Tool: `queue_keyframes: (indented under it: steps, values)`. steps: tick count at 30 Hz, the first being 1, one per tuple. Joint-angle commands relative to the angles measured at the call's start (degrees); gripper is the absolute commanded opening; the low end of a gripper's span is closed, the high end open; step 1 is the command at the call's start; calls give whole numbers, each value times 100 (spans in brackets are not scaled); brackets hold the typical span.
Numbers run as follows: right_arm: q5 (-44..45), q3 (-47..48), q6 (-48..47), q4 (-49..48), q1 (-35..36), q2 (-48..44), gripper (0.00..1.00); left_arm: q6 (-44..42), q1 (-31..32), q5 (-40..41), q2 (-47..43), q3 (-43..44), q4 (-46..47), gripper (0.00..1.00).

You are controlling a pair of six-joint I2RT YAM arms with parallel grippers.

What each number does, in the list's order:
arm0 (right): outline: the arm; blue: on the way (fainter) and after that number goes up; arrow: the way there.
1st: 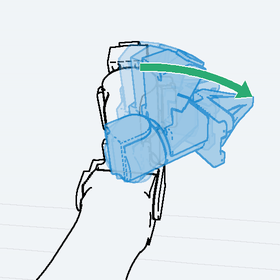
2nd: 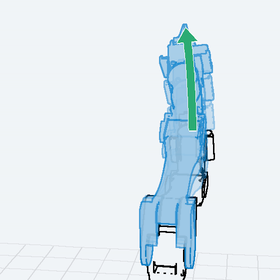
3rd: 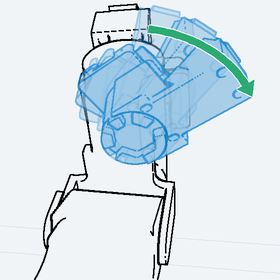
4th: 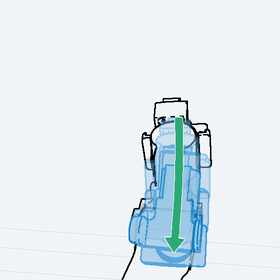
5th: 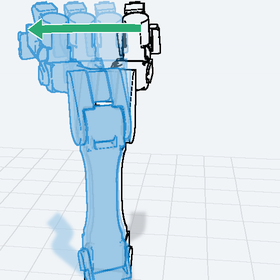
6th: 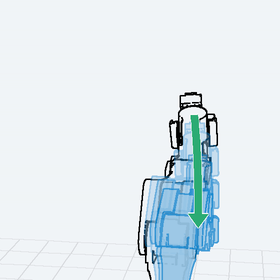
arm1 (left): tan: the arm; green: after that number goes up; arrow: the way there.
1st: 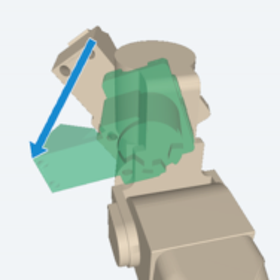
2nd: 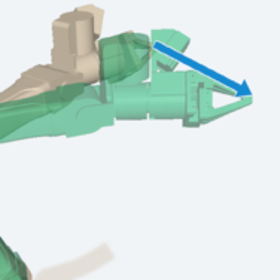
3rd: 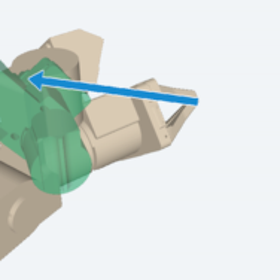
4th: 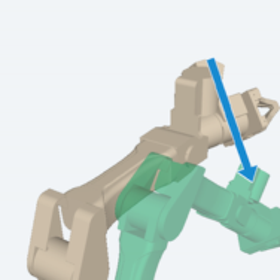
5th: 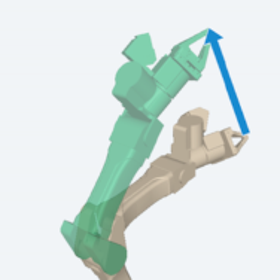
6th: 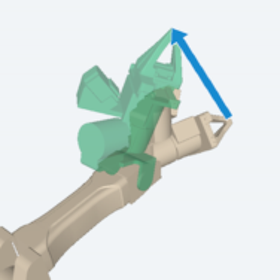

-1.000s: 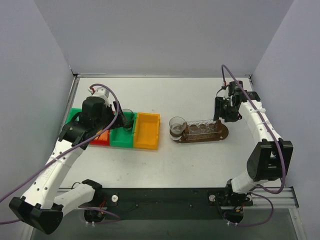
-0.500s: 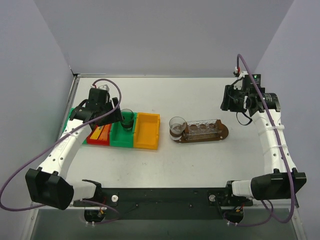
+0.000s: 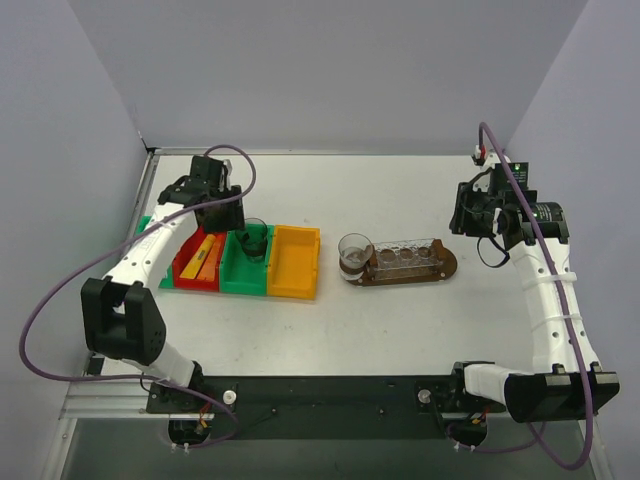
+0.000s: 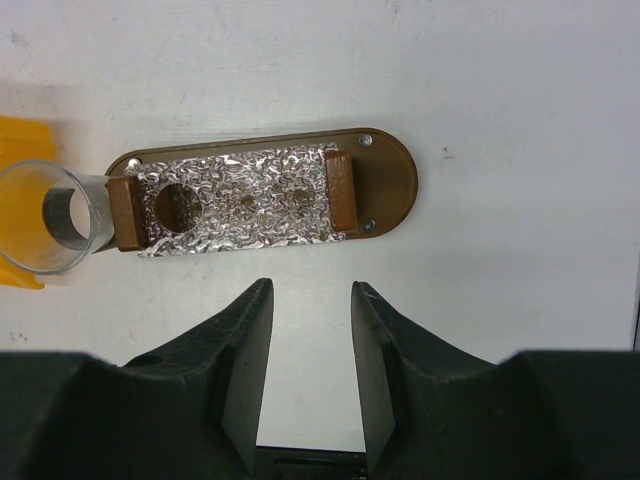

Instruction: Prepare toiletry sets of a toothbrush and toothpaste on the tray

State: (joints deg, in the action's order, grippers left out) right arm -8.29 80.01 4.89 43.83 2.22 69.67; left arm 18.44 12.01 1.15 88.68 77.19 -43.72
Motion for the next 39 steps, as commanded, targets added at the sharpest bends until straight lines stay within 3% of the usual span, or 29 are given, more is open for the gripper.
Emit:
queue_keyframes:
  steps: [1, 26, 32, 39]
  values:
    - [118, -55, 30, 99, -28, -138, 33, -262, -41, -115, 245, 385, 163, 61]
    - [-76, 50, -31, 90, -29, 117, 31, -156, -32, -352, 1098, 587, 259, 42]
    - [-58, 6, -58, 90, -28, 82, 31, -130, -32, -379, 1142, 604, 207, 32]
    - [-102, -3, -66, 90, -37, 64, 31, -147, -32, -282, 1011, 605, 101, 13]
